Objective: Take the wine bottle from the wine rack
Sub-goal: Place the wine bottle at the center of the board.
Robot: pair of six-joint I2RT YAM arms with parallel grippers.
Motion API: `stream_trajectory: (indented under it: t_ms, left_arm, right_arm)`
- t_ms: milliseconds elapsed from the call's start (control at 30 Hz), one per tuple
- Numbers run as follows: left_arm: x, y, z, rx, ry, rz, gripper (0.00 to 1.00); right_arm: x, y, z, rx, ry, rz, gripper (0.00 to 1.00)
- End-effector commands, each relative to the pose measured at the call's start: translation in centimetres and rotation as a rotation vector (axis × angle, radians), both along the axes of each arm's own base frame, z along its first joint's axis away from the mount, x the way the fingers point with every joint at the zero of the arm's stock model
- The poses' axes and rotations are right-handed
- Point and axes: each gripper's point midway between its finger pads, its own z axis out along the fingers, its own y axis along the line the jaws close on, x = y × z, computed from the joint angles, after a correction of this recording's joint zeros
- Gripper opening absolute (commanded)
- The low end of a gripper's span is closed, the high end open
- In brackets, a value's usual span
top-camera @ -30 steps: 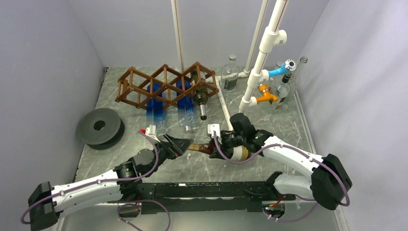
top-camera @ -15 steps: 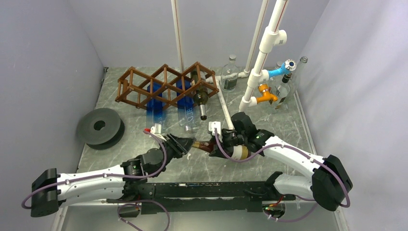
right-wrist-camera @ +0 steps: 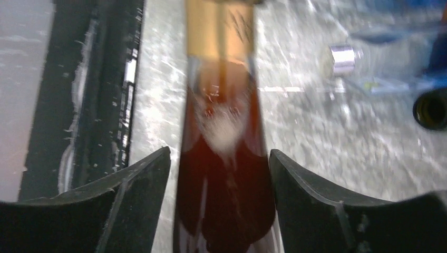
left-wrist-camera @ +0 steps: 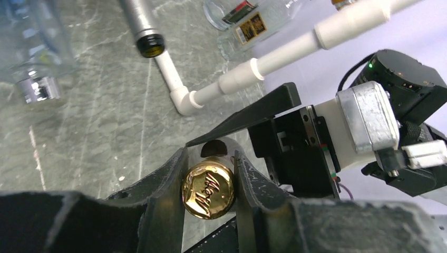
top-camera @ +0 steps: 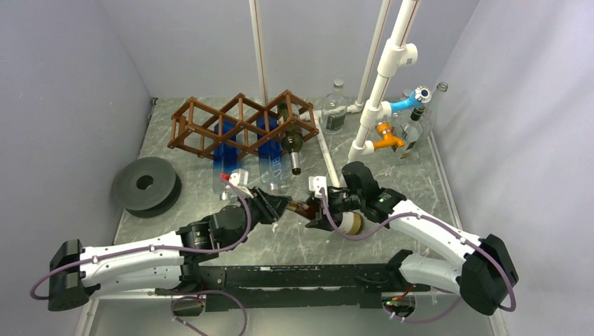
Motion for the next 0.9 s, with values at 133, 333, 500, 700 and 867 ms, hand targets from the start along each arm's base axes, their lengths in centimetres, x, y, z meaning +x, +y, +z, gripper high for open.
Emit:
stream_trajectory:
  t_ms: [133,333,500,700,867]
  left_arm:
    - [-1.0,-4.0,8.8,0.059,-0.198,-0.177,0.00]
    - [-0.9,-5.1,10.9,0.119,-0.247,-0.205,0.00]
    - [-1.0,-5.7,12.0,0.139,-0.269,-0.218,0.00]
    - [-1.1,-6.5,13.2,0.136,-0.296,-0.236,0.00]
    - [-1.7,-6.8,13.9,0.120,-0.316,-0.269,0.03]
  right_arm:
    - [-2.0,1.6,7.9,0.160,-0.083,0.149,0.82]
    - [-2.2,1.4,9.3,0.148,-0.055,0.130,0.78]
    - [-2.7,1.1,10.0,0.135,-0.022,0.126,0.62]
    - [-2.8,0.9,9.8,0.128,-0.015,0.122,0.42]
    - [-3.0,0.3,10.2,0.135,-0.025,0.142,0.09]
